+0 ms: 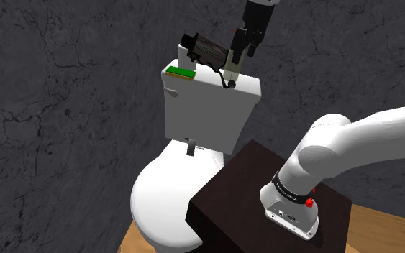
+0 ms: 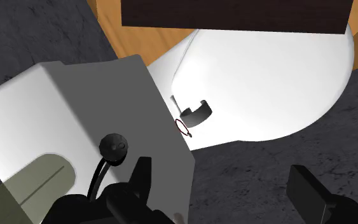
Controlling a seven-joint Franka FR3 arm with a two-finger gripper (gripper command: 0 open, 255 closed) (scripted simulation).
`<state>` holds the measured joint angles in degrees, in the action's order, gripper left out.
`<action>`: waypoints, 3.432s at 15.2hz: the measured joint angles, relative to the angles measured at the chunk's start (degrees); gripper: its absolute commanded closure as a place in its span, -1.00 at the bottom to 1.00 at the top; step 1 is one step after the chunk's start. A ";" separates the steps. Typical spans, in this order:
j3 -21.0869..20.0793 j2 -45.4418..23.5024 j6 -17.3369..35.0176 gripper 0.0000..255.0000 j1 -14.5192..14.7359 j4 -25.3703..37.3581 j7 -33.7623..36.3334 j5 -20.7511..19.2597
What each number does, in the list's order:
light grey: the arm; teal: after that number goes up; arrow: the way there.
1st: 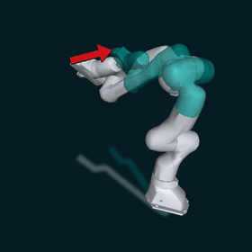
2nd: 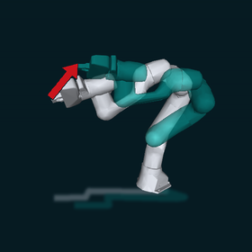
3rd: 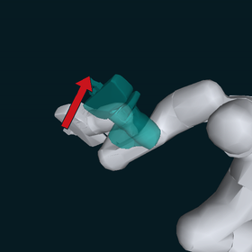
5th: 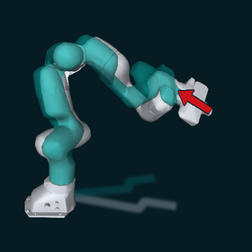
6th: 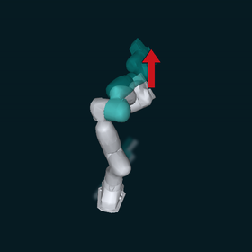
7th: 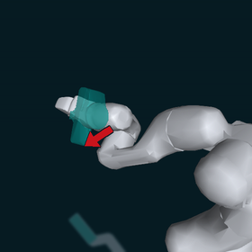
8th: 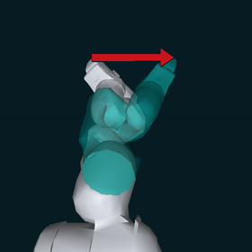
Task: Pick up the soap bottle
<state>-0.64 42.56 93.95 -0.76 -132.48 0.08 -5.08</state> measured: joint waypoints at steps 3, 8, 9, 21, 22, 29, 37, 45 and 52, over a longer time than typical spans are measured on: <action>1.19 -1.73 0.19 -1.00 -0.42 1.58 -1.28 -0.58; 6.24 -8.47 1.44 -1.00 -1.91 7.27 -6.89 -2.56; 7.16 -10.26 1.66 -1.00 -2.10 8.89 -7.94 -2.74; 18.64 -31.93 0.92 -1.00 -4.75 31.31 -22.96 -0.73; 19.50 -34.01 0.84 -1.00 -5.09 33.38 -24.27 -0.05; 23.02 -44.24 -0.24 -1.00 -7.50 43.89 -30.58 3.83; 22.96 -43.55 4.27 1.00 -7.43 38.74 -30.37 3.54; 22.94 -43.57 4.31 1.00 -7.41 38.75 -30.36 3.58; 23.15 -44.84 -0.68 1.00 -7.67 44.89 -30.90 4.06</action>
<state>22.51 -2.28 93.27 -8.43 -87.59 -30.82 -1.02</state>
